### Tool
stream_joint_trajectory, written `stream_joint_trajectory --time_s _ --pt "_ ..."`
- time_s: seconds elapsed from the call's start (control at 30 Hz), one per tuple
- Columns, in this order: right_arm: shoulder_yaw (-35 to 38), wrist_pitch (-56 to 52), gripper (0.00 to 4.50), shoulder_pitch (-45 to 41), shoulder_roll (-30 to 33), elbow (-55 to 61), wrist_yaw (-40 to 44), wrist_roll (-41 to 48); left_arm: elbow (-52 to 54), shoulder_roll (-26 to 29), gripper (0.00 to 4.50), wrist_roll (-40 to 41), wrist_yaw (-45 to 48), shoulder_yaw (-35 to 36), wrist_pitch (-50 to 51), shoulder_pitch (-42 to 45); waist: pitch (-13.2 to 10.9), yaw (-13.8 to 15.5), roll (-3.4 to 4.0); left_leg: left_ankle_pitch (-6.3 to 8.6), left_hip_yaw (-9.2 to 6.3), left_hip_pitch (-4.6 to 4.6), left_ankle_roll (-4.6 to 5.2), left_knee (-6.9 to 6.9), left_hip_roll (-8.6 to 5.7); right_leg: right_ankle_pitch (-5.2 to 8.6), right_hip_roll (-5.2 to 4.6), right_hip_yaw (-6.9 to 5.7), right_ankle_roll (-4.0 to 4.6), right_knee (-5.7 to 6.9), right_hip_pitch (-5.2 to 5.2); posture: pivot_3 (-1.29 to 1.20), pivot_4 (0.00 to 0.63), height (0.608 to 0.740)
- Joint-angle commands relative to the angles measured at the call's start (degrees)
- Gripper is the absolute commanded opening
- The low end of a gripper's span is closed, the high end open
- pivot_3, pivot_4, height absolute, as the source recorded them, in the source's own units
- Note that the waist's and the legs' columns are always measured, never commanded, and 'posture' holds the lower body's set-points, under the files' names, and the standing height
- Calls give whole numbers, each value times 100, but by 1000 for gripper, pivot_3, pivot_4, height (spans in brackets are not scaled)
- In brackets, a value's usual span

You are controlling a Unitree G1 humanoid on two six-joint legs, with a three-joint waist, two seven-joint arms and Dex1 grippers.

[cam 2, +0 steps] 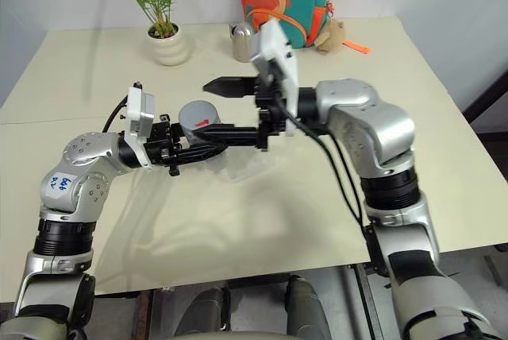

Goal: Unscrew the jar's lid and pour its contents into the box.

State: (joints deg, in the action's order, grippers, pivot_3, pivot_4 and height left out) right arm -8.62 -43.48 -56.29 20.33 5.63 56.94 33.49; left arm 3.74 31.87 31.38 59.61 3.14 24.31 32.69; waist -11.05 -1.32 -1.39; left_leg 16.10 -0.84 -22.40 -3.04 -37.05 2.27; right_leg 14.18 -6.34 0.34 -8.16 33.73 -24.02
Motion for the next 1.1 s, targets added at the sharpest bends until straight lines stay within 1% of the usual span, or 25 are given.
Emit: stream_joint_trajectory --time_s 0.03,0.23,0.37,0.57,0.67,0.77,0.87,0.97,1.1 --pt "-50 91 4475 -185 -155 36 -265 -160 104 -45 1933 35 1 4 -85 114 0 11 0 0 0 0 0 -1 0 0 0 0 0 0 0 0 150 740" --pt "-32 454 4475 -294 -195 -431 -351 -463 148 -59 1933 63 -8 11 -54 115 0 -15 0 0 0 1 0 2 0 0 1 0 0 0 0 0 150 740" --pt "59 555 4475 -321 -68 -589 -261 -486 174 -49 1933 81 -33 18 -48 93 0 -25 0 0 0 1 0 4 0 0 2 0 0 -1 0 0 150 740" --pt "382 741 4475 -227 474 -715 214 -319 194 -40 1933 94 -73 27 -50 82 0 -18 0 0 1 1 0 3 0 0 1 0 0 -1 0 0 150 740" --pt "390 834 4475 -72 926 -690 520 -402 212 -19 1933 112 -61 59 -48 59 0 35 0 0 1 0 0 1 0 0 1 0 0 -3 1 0 150 740" --pt "579 606 4475 31 1200 -626 666 -161 236 -9 1933 127 -79 117 -49 27 0 52 0 0 3 0 0 5 0 0 1 0 0 -9 0 0 150 740" --pt "731 458 4475 71 1340 -595 746 -25 258 29 1933 125 -92 183 -40 -46 0 -15 0 0 3 1 0 7 0 0 2 0 0 -6 -1 0 150 740" --pt "800 302 4475 25 1283 -490 752 181 253 65 1933 103 -84 197 -45 -88 0 -36 1 0 3 3 0 6 0 0 2 1 0 -4 -1 0 150 740" --pt "686 183 4475 -32 903 -193 535 342 191 63 1933 77 -93 169 -65 -34 0 -29 1 0 3 5 0 4 2 0 2 1 1 2 -1 0 150 740"
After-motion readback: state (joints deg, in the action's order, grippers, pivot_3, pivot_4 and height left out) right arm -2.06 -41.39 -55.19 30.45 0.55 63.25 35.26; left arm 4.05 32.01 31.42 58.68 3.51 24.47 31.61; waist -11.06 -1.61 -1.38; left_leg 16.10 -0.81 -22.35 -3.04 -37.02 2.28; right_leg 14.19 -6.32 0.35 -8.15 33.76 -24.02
